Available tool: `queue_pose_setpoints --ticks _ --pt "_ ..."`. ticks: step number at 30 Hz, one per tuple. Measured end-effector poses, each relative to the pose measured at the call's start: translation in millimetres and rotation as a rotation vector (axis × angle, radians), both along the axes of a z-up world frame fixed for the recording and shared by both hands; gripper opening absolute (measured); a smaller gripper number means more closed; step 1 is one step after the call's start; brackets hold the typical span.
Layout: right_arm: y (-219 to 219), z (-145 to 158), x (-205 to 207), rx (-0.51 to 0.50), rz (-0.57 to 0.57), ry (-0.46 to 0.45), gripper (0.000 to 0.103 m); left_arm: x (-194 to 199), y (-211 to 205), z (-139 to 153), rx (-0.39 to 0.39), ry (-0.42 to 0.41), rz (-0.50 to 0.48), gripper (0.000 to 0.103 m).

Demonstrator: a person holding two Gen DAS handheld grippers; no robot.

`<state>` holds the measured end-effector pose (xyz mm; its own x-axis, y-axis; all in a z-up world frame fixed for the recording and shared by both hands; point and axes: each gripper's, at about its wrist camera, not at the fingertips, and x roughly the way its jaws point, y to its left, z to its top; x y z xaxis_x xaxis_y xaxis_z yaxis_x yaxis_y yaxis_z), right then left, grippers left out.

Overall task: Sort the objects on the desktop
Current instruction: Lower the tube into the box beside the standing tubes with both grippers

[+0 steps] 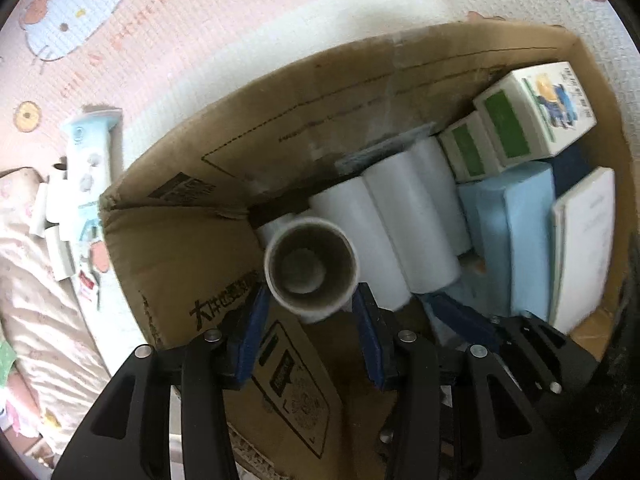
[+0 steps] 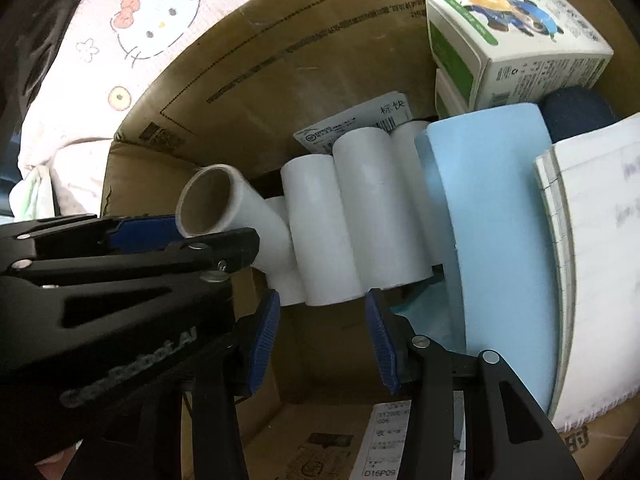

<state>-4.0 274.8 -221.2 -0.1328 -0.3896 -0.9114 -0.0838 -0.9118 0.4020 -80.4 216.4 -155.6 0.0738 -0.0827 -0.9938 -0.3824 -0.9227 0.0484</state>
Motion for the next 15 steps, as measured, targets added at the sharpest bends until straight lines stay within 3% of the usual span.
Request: queue_pose_setpoints --ticks 6,9,11,15 --pt "4.9 1.1 3.0 -0.093 -0.020 0.003 0.042 -9.5 -14.0 11.3 0.098 -0.077 0.030 0.054" --pt "6.7 1.6 1.9 -0.090 -0.029 0.015 0.042 -14.6 -22.8 20.6 0.110 -0.052 0.046 0.053" --pt "9.2 3.1 0.0 -0.096 -0.046 0.033 0.042 -17.6 -27.1 27.3 0.120 -0.023 0.048 0.046" --pt "11.8 7.9 -6.9 -0.110 -0.056 0.077 0.042 -25.9 -34.1 31.1 0.152 -0.023 0.069 0.016"
